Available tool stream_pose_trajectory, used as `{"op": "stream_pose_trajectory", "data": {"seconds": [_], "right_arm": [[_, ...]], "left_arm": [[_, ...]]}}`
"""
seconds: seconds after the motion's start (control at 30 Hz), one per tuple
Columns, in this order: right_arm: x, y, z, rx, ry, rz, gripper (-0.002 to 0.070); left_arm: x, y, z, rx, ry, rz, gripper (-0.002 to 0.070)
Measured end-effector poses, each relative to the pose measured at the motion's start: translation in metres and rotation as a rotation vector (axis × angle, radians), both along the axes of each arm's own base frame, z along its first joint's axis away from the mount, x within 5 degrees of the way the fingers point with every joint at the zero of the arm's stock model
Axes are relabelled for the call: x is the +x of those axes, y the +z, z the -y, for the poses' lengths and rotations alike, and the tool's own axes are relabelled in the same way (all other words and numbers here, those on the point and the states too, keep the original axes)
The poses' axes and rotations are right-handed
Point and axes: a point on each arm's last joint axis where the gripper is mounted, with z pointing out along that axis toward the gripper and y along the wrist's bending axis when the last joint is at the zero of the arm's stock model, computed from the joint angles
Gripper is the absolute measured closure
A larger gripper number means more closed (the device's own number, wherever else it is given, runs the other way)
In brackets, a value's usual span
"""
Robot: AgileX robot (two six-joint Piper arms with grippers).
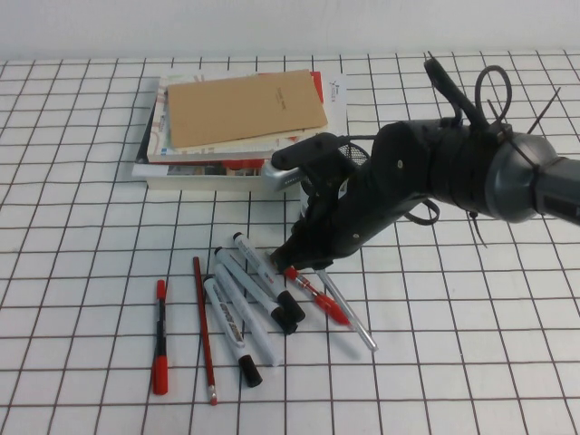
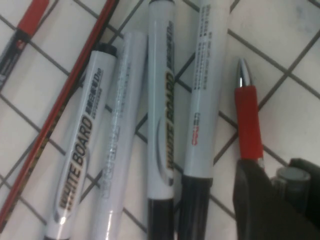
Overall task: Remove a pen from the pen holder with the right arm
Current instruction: 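Take a marker out of the pen holder and lay it on the table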
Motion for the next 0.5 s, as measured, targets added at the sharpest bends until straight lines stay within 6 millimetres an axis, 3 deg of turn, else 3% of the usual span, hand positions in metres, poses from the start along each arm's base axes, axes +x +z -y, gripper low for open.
{"op": "stream_pose_trajectory", "data": {"seconds": [0.5], "right_arm": [[0.012, -0.016, -0.005, -0.023, 0.007, 0.05, 0.0584]], "left_arm": [[0.0, 0.0, 0.0, 0.0, 0.0, 0.0, 0.0679]]}}
